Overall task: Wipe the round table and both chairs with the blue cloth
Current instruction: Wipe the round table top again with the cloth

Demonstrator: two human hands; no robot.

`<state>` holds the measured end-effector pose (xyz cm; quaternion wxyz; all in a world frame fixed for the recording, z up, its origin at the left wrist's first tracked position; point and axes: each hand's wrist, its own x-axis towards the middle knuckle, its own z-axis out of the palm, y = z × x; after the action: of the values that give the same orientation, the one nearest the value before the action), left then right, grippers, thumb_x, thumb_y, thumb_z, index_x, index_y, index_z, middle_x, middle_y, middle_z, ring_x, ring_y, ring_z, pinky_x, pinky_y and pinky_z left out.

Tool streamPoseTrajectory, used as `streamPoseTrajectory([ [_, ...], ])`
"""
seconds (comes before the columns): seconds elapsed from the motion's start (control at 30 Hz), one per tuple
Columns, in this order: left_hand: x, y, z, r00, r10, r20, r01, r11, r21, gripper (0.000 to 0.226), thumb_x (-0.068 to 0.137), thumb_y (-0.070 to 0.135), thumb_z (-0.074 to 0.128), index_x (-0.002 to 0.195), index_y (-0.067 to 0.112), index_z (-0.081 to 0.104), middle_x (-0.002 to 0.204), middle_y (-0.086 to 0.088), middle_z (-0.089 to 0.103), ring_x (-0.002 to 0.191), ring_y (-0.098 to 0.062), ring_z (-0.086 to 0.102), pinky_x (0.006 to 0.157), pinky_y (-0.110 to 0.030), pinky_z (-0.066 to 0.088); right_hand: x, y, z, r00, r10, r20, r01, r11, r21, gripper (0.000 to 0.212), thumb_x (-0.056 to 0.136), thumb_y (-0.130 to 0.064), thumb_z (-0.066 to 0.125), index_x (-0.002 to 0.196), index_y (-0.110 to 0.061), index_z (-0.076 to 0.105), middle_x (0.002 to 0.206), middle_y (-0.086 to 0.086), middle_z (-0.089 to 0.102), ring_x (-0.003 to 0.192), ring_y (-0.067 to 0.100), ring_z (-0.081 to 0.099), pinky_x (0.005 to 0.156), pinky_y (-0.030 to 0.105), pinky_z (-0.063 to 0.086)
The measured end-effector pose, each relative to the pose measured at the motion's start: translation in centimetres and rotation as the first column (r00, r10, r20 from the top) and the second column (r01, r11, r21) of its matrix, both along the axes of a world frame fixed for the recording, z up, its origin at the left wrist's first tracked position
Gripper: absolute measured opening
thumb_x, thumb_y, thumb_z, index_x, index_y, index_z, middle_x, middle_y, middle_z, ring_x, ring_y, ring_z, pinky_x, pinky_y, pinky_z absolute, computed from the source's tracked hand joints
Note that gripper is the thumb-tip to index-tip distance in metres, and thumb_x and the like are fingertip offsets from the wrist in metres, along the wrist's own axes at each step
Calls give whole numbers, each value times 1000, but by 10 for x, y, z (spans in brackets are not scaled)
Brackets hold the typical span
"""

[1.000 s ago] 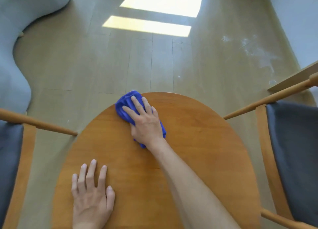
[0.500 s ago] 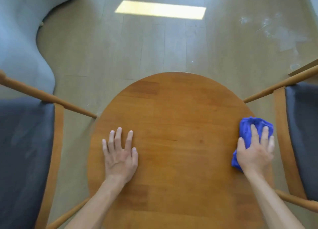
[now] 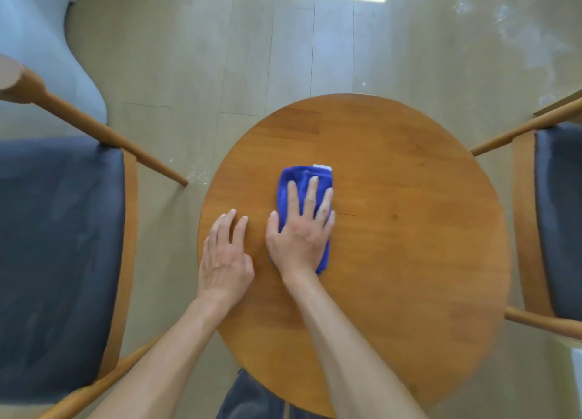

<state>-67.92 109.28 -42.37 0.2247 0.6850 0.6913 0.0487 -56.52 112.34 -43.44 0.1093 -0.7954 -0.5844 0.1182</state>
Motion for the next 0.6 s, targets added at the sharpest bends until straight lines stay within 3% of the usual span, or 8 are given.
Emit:
streamPoseTrajectory([
  [0.13, -15, -15, -2, 997, 64, 46, -68, 994, 89, 45, 84, 11, 46, 124, -9, 54, 132, -27, 50, 121, -44, 48, 103, -53, 40, -35, -19, -3, 908, 418, -33, -415, 907, 67, 50, 87, -35, 51, 136, -28, 55, 154, 6, 35, 143, 35, 27, 109, 53, 31],
  [0.3, -4, -25, -7, 998, 48, -47, -43, 993, 113, 56, 73, 17, 29, 114, -10, 57, 131, -31, 47, 121, -50, 45, 96, -62, 41, 18, -18, -4, 770, 636, -51, -637, 771, 13, 53, 88, -34, 52, 141, -31, 48, 157, 1, 27, 148, 30, 16, 112, 51, 23],
  [0.5, 40, -32, -5, 993, -6, -115, 16, 996, 82, 55, 69, 14, 38, 118, 0, 59, 137, -23, 43, 128, -43, 38, 100, -61, 34, 144, -24, -3, 846, 531, -38, -526, 845, 99, 56, 78, -25, 65, 134, -25, 58, 152, 6, 39, 142, 35, 30, 105, 51, 37],
  [0.6, 68, -38, -1, 990, -59, -125, 65, 997, 43, 53, 74, 25, 44, 119, 3, 59, 138, -21, 43, 127, -41, 39, 99, -61, 35, 228, -32, 1, 918, 396, 3, -395, 916, 76, 60, 75, -22, 71, 133, -22, 59, 150, 9, 41, 140, 38, 34, 102, 51, 41],
])
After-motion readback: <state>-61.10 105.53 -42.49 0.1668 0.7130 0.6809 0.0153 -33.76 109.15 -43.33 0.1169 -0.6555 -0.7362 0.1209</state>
